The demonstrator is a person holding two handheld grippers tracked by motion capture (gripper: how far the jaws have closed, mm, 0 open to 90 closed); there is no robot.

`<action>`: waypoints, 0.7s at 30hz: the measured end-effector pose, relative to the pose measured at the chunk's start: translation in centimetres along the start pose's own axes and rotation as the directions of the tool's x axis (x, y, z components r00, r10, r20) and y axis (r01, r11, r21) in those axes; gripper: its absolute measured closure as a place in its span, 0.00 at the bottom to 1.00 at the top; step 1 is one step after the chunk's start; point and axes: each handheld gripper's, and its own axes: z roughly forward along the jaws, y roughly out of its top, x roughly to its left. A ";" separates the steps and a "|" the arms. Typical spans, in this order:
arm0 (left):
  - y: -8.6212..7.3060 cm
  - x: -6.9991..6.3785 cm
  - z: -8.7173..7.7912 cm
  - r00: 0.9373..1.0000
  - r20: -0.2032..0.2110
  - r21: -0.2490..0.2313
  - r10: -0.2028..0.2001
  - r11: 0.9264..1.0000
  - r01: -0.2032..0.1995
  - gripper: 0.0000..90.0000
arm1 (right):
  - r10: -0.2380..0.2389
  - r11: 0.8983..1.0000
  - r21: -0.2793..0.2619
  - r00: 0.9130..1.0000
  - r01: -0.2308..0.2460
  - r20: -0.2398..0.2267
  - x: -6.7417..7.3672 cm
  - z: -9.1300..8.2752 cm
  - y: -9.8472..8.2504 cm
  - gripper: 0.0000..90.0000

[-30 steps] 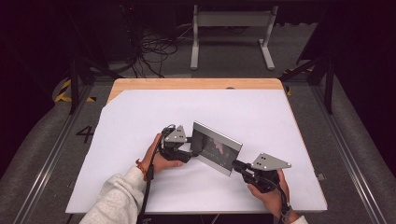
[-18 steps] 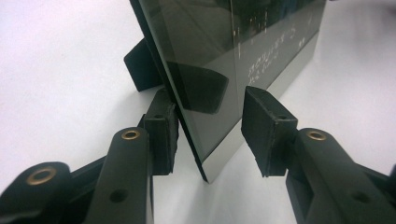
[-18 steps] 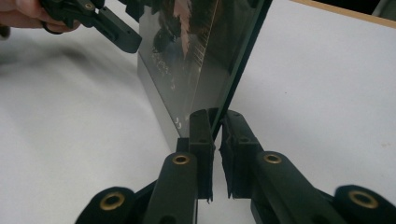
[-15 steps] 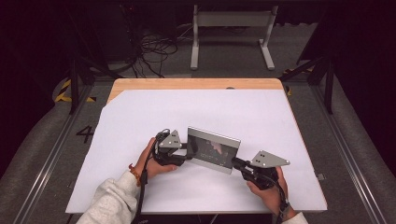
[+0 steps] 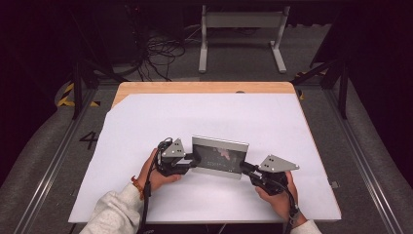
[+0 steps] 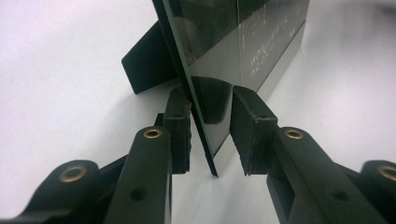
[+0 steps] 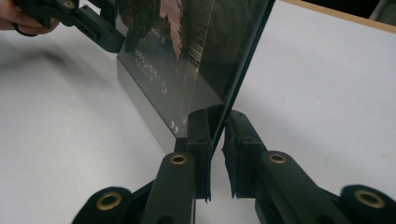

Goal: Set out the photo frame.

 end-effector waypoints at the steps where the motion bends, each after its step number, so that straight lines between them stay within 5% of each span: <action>1: 0.0 -0.1 0.0 1.000 -0.002 0.001 -0.001 1.000 0.001 0.77 | 0.001 1.000 0.001 1.000 -0.001 0.002 0.0 0.1 0.0 0.90; 14: -1.2 -0.6 -1.0 1.000 0.001 -0.002 -0.030 1.000 0.030 0.77 | 0.008 1.000 -0.009 1.000 -0.007 0.012 -0.1 1.2 0.5 0.88; 21: -2.2 -1.3 -0.1 0.999 -0.034 0.049 -0.013 0.999 0.015 0.76 | 0.002 1.000 0.022 1.000 -0.002 0.007 -0.2 1.3 -0.1 0.89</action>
